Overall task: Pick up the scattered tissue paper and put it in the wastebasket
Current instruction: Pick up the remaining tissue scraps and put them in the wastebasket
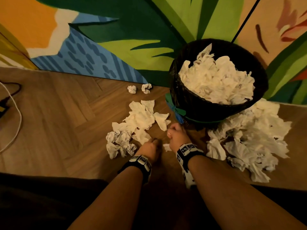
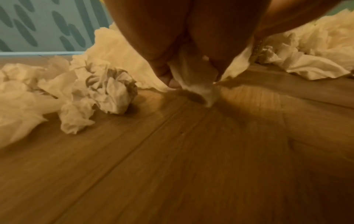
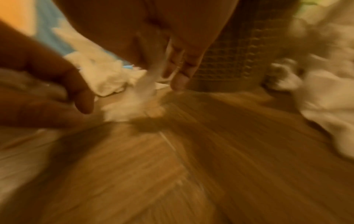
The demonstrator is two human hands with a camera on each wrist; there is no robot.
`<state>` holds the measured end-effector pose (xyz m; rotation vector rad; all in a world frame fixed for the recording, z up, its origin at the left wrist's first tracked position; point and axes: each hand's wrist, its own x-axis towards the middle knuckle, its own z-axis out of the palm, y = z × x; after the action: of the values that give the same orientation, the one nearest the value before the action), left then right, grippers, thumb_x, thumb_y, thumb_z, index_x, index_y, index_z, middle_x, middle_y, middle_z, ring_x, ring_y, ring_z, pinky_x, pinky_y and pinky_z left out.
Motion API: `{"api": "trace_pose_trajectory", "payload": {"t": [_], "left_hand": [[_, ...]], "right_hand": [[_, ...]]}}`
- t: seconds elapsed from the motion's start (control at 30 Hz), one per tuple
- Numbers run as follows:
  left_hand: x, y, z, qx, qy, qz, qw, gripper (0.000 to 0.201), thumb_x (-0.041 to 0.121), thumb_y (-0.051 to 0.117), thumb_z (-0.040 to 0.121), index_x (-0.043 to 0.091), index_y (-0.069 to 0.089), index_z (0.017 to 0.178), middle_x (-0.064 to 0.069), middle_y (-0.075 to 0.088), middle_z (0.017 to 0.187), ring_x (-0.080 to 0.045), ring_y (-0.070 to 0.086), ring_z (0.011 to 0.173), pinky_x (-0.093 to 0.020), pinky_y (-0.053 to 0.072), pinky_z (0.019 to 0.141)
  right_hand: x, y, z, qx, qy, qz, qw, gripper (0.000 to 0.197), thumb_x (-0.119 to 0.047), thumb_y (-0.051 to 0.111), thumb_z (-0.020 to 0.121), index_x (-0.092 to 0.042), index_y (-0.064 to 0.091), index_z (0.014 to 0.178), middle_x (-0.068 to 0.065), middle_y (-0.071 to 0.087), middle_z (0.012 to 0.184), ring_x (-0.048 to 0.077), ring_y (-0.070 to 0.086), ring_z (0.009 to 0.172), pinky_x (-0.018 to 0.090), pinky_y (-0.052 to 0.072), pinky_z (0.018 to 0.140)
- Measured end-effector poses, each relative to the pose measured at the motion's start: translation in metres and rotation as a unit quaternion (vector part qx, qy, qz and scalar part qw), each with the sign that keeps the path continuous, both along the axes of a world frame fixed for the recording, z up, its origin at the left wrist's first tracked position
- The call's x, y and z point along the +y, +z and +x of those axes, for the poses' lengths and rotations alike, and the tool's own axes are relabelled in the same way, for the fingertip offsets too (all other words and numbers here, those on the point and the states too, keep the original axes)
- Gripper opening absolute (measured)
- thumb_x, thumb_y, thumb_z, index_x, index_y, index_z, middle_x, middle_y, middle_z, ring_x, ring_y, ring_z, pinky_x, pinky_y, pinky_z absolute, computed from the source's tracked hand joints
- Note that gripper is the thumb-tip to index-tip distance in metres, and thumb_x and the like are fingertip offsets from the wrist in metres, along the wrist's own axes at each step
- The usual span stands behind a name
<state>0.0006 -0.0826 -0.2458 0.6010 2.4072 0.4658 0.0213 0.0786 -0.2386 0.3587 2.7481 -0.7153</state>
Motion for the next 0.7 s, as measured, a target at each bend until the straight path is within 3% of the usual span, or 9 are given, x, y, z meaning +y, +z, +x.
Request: {"api": "trace_pose_trajectory", "payload": {"t": [0.07, 0.13, 0.2, 0.23, 0.3, 0.4, 0.5, 0.6, 0.7], "left_hand": [[-0.001, 0.002, 0.003, -0.013, -0.003, 0.019, 1.000, 0.040, 0.017, 0.050, 0.096, 0.022, 0.048, 0.136, -0.009, 0.059, 0.124, -0.028, 0.061, 0.107, -0.035, 0.048, 0.090], [-0.004, 0.002, 0.005, -0.034, -0.003, 0.033, 0.999, 0.031, 0.008, 0.048, 0.092, 0.026, 0.056, 0.116, -0.003, 0.065, 0.106, -0.025, 0.063, 0.095, -0.030, 0.046, 0.077], [-0.007, 0.003, 0.004, -0.039, -0.013, 0.038, 0.998, 0.025, 0.003, 0.050, 0.086, 0.027, 0.054, 0.093, 0.004, 0.059, 0.096, -0.023, 0.061, 0.091, -0.027, 0.042, 0.074], [-0.009, 0.003, 0.004, -0.035, -0.014, 0.040, 0.998, 0.024, 0.002, 0.051, 0.084, 0.025, 0.053, 0.090, 0.004, 0.053, 0.098, -0.024, 0.059, 0.091, -0.028, 0.043, 0.075], [-0.012, 0.003, 0.005, -0.026, -0.004, 0.045, 0.999, 0.022, 0.005, 0.050, 0.087, 0.020, 0.057, 0.102, -0.001, 0.045, 0.110, -0.026, 0.058, 0.095, -0.033, 0.049, 0.083], [-0.012, -0.002, 0.002, -0.020, 0.037, 0.046, 0.998, 0.039, 0.007, 0.045, 0.091, 0.014, 0.050, 0.130, -0.010, 0.037, 0.137, -0.031, 0.055, 0.113, -0.038, 0.047, 0.100], [-0.011, -0.003, -0.002, -0.042, 0.065, 0.021, 0.997, 0.050, 0.007, 0.048, 0.092, 0.019, 0.042, 0.140, -0.014, 0.041, 0.143, -0.035, 0.051, 0.124, -0.041, 0.042, 0.106], [-0.009, -0.003, 0.001, -0.051, 0.056, -0.026, 0.997, 0.049, 0.023, 0.052, 0.095, 0.025, 0.038, 0.142, -0.016, 0.056, 0.127, -0.032, 0.059, 0.112, -0.036, 0.046, 0.092], [-0.006, -0.001, 0.001, -0.038, 0.018, -0.054, 0.998, 0.056, 0.046, 0.056, 0.093, 0.022, 0.042, 0.142, -0.012, 0.052, 0.131, -0.029, 0.056, 0.116, -0.034, 0.045, 0.094]], "right_hand": [[-0.009, -0.002, -0.010, -0.050, 0.043, -0.029, 0.997, 0.040, 0.010, 0.051, 0.074, -0.027, 0.055, 0.085, -0.016, 0.012, 0.155, 0.021, 0.017, 0.140, 0.031, 0.036, 0.102], [-0.013, -0.005, -0.014, -0.125, 0.084, -0.018, 0.988, 0.059, 0.005, 0.047, 0.080, -0.038, 0.057, 0.120, -0.023, -0.008, 0.160, 0.017, 0.000, 0.146, 0.041, 0.029, 0.114], [-0.014, -0.009, -0.015, -0.167, 0.123, 0.013, 0.978, 0.069, -0.001, 0.042, 0.086, -0.035, 0.037, 0.145, -0.020, -0.006, 0.161, 0.021, 0.001, 0.147, 0.045, 0.022, 0.119], [-0.015, -0.010, -0.013, -0.167, 0.136, 0.030, 0.976, 0.068, -0.002, 0.041, 0.088, -0.028, 0.033, 0.149, -0.015, 0.003, 0.162, 0.024, 0.008, 0.146, 0.043, 0.023, 0.119], [-0.014, -0.011, -0.010, -0.143, 0.115, 0.053, 0.982, 0.055, -0.005, 0.045, 0.090, -0.015, 0.042, 0.144, -0.003, 0.030, 0.155, 0.027, 0.034, 0.137, 0.039, 0.035, 0.112], [-0.008, -0.006, -0.002, -0.140, 0.025, 0.069, 0.987, 0.033, -0.007, 0.057, 0.088, -0.017, 0.065, 0.119, 0.007, 0.062, 0.124, 0.028, 0.063, 0.107, 0.037, 0.054, 0.090], [0.001, -0.009, 0.017, -0.145, 0.000, 0.020, 0.989, 0.043, 0.001, 0.058, 0.084, -0.030, 0.064, 0.114, 0.007, 0.064, 0.115, 0.026, 0.066, 0.096, 0.032, 0.057, 0.080], [0.009, -0.015, 0.036, -0.160, -0.020, -0.052, 0.986, 0.066, 0.007, 0.052, 0.083, -0.034, 0.047, 0.135, 0.007, 0.051, 0.132, 0.027, 0.056, 0.117, 0.035, 0.049, 0.099], [0.018, -0.009, 0.041, -0.167, -0.043, -0.025, 0.985, 0.055, -0.002, 0.047, 0.090, -0.021, 0.049, 0.141, 0.010, 0.040, 0.145, 0.028, 0.046, 0.129, 0.032, 0.037, 0.108]]}}
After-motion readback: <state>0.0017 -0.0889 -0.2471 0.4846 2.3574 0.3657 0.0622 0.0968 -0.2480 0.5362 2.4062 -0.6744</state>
